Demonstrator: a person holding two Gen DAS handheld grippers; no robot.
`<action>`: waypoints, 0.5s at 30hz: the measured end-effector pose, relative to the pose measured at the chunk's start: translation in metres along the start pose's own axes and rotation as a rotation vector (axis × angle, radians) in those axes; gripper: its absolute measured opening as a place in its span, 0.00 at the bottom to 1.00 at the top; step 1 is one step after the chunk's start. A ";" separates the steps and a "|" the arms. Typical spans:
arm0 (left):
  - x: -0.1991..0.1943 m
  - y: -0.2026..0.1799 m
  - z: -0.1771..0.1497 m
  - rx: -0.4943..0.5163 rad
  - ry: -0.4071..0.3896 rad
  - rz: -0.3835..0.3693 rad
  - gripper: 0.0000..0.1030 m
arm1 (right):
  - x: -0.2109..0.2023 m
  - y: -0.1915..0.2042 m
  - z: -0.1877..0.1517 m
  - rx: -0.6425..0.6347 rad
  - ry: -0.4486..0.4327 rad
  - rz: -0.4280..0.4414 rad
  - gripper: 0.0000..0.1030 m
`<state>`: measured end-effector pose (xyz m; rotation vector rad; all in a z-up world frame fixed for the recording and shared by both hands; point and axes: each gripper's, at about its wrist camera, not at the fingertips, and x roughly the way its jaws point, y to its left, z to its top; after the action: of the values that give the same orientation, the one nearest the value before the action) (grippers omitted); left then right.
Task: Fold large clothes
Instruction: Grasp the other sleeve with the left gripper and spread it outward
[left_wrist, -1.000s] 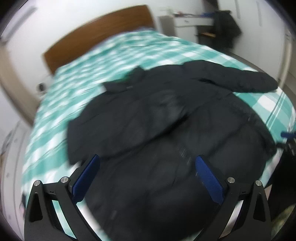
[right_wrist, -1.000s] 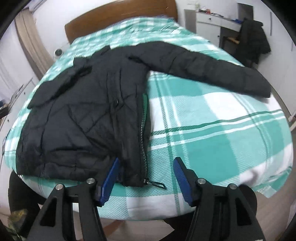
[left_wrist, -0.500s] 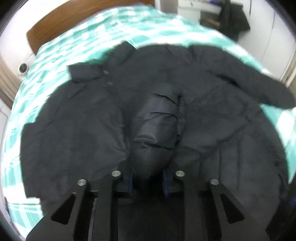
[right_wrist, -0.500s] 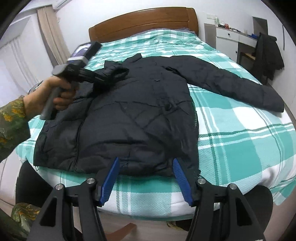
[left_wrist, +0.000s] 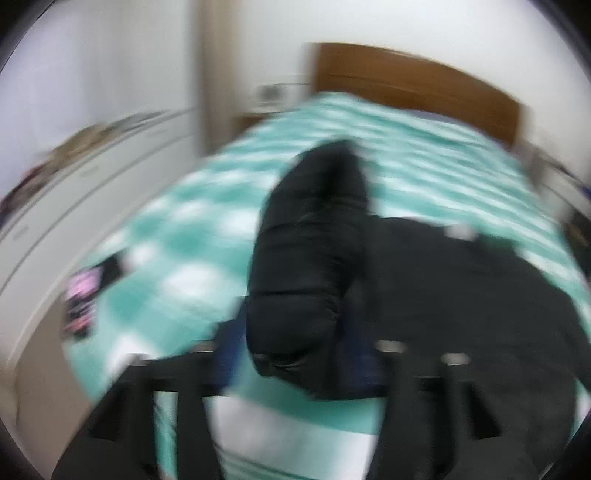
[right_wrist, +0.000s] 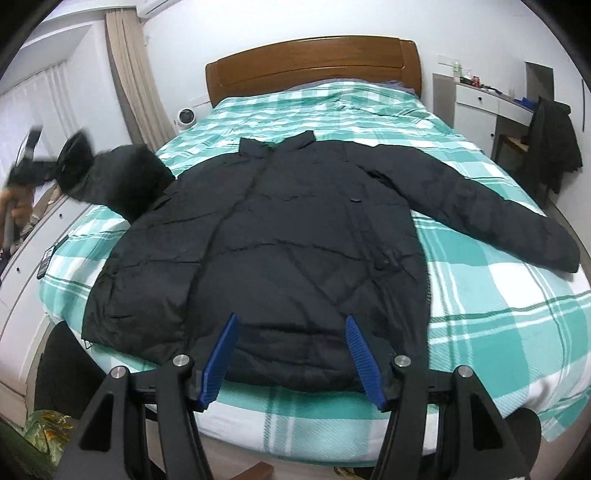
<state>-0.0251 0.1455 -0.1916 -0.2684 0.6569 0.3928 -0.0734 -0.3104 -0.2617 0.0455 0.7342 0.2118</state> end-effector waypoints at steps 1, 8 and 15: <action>0.008 0.027 -0.010 -0.043 0.013 0.073 0.76 | 0.000 0.001 0.001 0.001 0.001 0.002 0.60; 0.009 0.129 -0.118 -0.239 0.181 0.122 0.70 | -0.005 -0.018 0.002 0.019 0.017 -0.079 0.64; -0.022 0.063 -0.170 -0.059 0.390 -0.345 0.84 | 0.015 -0.084 0.004 0.150 0.086 -0.157 0.74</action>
<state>-0.1595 0.1346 -0.3145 -0.5131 0.9631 0.0255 -0.0455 -0.3894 -0.2781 0.1219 0.8347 0.0082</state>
